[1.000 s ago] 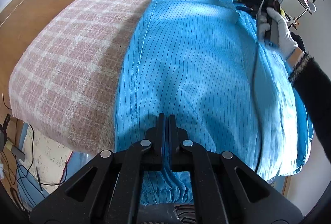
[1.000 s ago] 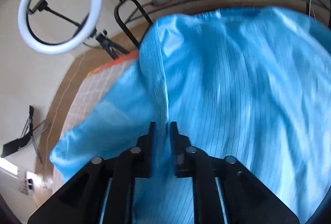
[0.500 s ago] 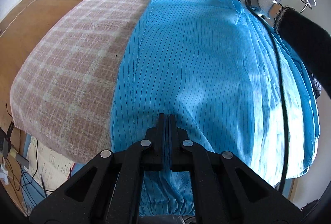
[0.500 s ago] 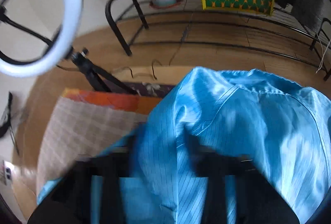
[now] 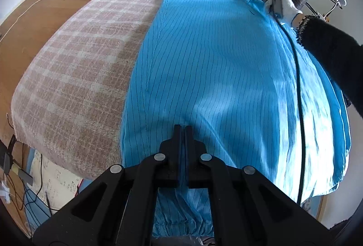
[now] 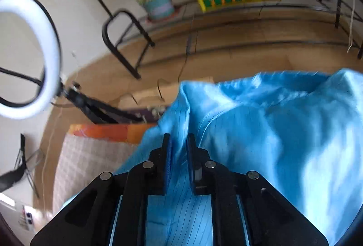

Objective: Fold large clothes

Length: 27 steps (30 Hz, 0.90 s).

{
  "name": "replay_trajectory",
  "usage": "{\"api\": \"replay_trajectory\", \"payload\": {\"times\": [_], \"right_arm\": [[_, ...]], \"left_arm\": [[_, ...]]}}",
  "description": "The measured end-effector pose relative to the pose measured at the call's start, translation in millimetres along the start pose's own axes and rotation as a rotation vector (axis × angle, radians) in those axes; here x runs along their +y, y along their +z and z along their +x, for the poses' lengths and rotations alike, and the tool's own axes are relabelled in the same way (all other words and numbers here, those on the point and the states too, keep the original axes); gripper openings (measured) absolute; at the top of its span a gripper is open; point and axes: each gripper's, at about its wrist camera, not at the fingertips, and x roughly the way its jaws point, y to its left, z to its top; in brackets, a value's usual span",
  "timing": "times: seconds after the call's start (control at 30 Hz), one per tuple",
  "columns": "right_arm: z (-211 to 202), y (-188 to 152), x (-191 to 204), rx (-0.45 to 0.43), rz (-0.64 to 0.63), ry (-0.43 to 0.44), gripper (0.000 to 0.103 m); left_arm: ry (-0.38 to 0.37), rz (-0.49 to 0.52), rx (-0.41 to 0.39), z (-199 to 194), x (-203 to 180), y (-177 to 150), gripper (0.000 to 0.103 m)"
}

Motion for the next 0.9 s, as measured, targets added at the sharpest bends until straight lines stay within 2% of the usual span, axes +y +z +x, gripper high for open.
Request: {"api": "replay_trajectory", "payload": {"times": [0.07, 0.17, 0.27, 0.4, 0.47, 0.5, 0.53, 0.6, 0.73, 0.9], "right_arm": [[-29.1, -1.2, -5.5, -0.048, 0.046, 0.037, 0.029], [-65.4, -8.3, -4.9, -0.076, 0.065, 0.122, 0.029], [-114.2, -23.9, 3.5, -0.098, 0.007, 0.167, 0.029], [-161.0, -48.0, 19.7, -0.079, -0.044, 0.215, 0.029], [-179.8, -64.6, 29.6, -0.064, -0.071, 0.242, 0.029], [-194.9, -77.7, 35.2, -0.049, -0.089, 0.252, 0.029], [-200.1, -86.4, 41.1, -0.033, -0.102, 0.255, 0.029], [-220.1, -114.2, 53.6, 0.010, -0.149, 0.267, 0.029], [-257.3, -180.5, 76.3, 0.068, -0.263, 0.266, 0.029], [-272.1, -266.9, 94.0, 0.160, -0.368, 0.268, 0.029]], "left_arm": [[-0.010, -0.008, 0.003, -3.3, 1.3, -1.7, 0.000], [-0.031, -0.036, -0.012, -14.4, 6.0, -4.5, 0.000], [-0.031, -0.041, -0.052, -29.0, 10.3, -6.8, 0.000], [-0.010, -0.040, -0.085, -46.3, 19.2, -14.0, 0.000], [-0.026, -0.069, -0.088, -54.2, 31.1, -17.3, 0.003], [-0.039, -0.093, -0.085, -57.8, 37.6, -19.4, 0.014], [-0.062, -0.136, -0.088, -62.0, 48.6, -21.7, 0.031], [-0.106, -0.221, -0.097, -68.7, 67.9, -26.8, 0.044], [-0.217, -0.377, -0.093, -75.9, 102.2, -37.4, 0.044], [-0.345, -0.475, -0.038, -64.5, 117.1, -42.0, 0.044]]}}
